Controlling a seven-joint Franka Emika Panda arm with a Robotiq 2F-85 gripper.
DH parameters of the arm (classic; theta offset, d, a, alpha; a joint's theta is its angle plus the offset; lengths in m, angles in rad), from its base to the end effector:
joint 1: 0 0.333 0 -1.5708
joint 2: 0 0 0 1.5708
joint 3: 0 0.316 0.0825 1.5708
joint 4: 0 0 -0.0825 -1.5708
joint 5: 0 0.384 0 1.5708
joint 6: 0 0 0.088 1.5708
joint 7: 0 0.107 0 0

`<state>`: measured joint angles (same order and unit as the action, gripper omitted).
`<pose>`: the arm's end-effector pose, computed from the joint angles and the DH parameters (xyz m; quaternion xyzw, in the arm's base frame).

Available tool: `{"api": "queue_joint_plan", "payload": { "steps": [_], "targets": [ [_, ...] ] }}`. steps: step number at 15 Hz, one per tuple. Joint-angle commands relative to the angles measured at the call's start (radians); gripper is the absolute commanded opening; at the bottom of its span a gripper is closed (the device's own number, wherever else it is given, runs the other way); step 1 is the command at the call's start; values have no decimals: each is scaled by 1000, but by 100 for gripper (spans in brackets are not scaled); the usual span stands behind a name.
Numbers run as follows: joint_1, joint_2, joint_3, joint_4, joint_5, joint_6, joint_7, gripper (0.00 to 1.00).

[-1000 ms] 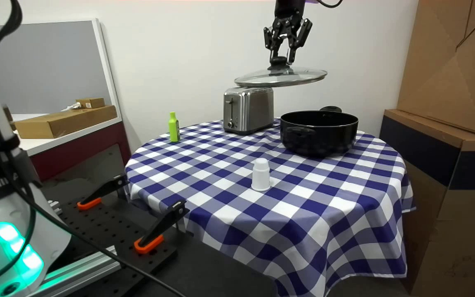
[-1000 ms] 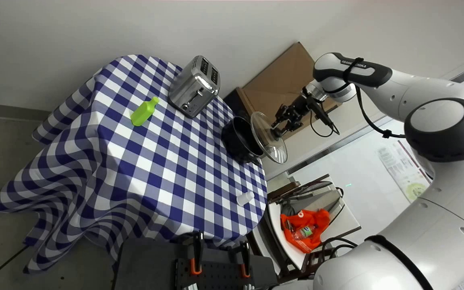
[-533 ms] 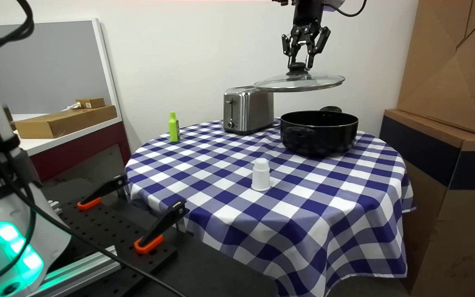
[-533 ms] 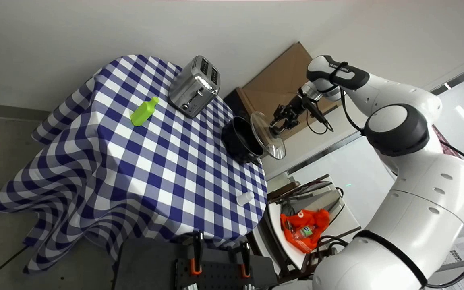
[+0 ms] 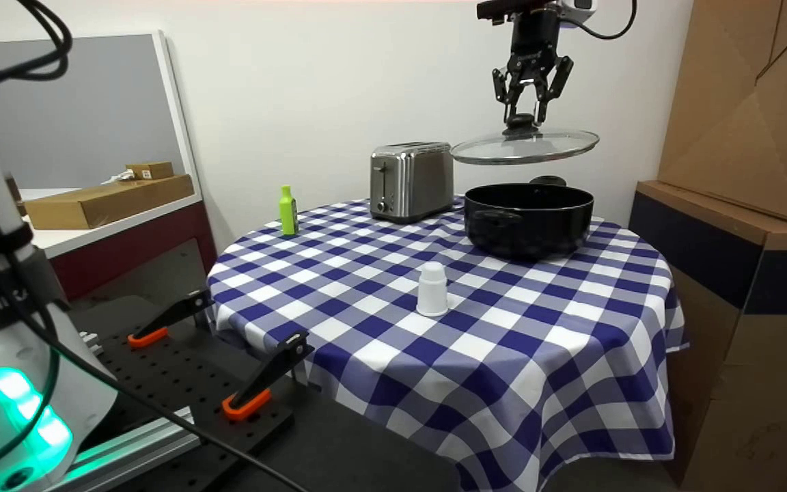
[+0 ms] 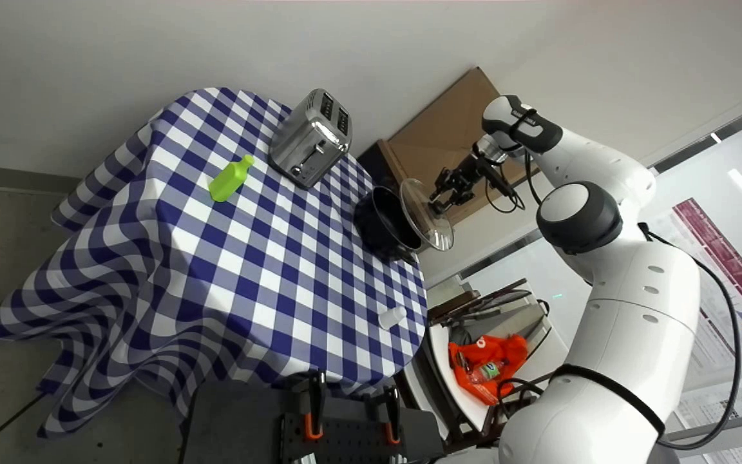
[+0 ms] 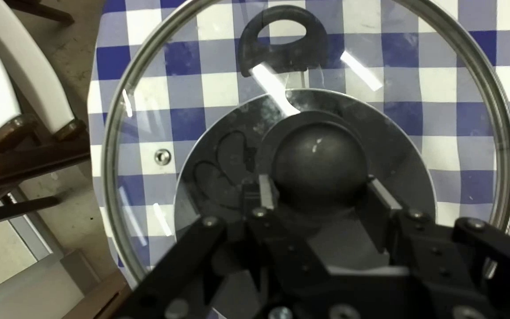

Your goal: Put the lid on the black pot

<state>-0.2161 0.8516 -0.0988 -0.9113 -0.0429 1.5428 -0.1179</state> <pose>0.7172 -0.2097 0.3653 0.9889 -0.0833 -0.1180 0.0356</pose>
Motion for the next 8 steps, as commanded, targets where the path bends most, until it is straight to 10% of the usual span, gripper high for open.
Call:
{"api": "queue_joint_plan", "payload": {
  "steps": [1, 8],
  "targets": [
    [-15, 134, -2, 234, -18, -106, -65, 24],
    [-18, 265, -2, 408, -47, -118, -127, 24]
  ]
}}
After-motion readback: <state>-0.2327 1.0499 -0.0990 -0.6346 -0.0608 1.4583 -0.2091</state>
